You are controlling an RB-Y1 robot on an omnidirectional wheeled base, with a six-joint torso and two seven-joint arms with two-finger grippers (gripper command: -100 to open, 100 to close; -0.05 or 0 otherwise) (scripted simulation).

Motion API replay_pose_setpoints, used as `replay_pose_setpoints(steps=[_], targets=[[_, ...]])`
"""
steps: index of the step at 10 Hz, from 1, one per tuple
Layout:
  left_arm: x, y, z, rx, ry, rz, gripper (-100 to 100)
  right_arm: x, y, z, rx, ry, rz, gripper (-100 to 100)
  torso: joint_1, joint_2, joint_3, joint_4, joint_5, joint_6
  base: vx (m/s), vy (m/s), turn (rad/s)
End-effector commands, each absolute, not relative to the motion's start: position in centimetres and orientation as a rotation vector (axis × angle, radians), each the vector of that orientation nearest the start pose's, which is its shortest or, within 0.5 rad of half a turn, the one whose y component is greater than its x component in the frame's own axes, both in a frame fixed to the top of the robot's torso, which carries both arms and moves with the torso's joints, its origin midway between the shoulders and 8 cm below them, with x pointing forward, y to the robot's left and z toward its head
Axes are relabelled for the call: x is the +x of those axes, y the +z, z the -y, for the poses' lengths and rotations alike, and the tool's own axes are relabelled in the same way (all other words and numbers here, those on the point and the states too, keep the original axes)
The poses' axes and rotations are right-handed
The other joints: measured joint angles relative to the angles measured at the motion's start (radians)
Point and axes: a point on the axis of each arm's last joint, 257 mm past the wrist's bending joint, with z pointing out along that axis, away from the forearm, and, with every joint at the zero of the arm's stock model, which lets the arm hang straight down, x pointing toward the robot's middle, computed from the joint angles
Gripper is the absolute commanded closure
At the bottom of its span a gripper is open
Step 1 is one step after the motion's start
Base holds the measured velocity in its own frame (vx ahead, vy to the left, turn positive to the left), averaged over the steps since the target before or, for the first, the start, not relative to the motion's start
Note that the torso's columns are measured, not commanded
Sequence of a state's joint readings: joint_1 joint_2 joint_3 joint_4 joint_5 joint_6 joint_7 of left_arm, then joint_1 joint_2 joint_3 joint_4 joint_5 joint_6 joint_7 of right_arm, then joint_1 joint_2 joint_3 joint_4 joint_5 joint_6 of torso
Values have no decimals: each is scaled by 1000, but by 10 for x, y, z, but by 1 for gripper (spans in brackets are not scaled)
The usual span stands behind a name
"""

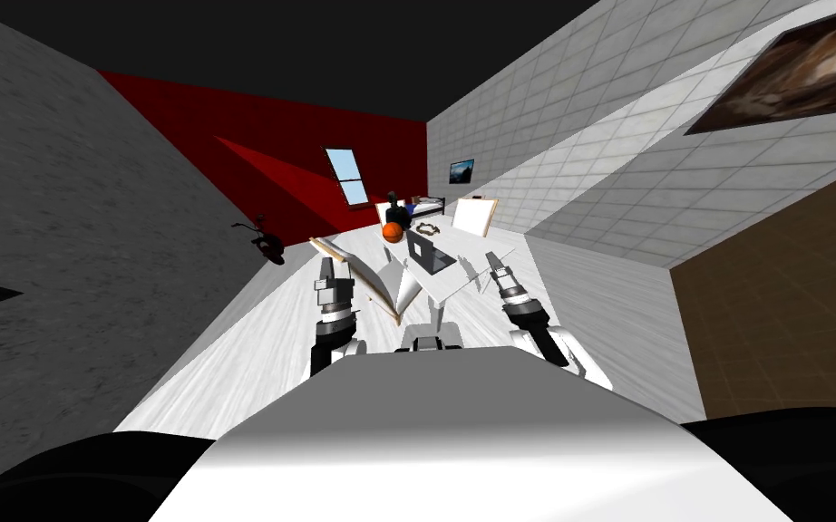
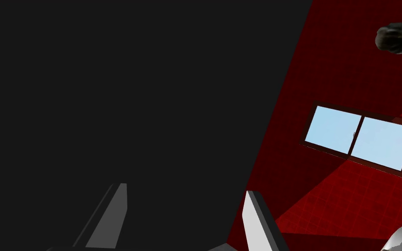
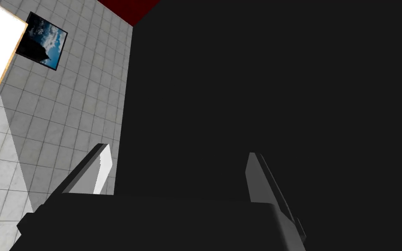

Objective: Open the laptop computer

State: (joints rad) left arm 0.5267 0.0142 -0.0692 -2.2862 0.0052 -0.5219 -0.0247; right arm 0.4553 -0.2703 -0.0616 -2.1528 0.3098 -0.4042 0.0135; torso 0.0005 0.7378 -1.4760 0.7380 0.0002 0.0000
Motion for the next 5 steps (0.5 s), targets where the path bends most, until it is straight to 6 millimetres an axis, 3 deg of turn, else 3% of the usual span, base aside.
replay_pose_setpoints(steps=[1,5], targets=[[340,22,-258,-649,-1345,-624,0,398,-65,274,265,796,-1177,-100,-1,0,0,0,0,0,12,115,24],[340,22,-258,-649,-1345,-625,0,409,-84,290,136,599,-1265,-100,-2,0,0,0,0,0,9,104,19]])
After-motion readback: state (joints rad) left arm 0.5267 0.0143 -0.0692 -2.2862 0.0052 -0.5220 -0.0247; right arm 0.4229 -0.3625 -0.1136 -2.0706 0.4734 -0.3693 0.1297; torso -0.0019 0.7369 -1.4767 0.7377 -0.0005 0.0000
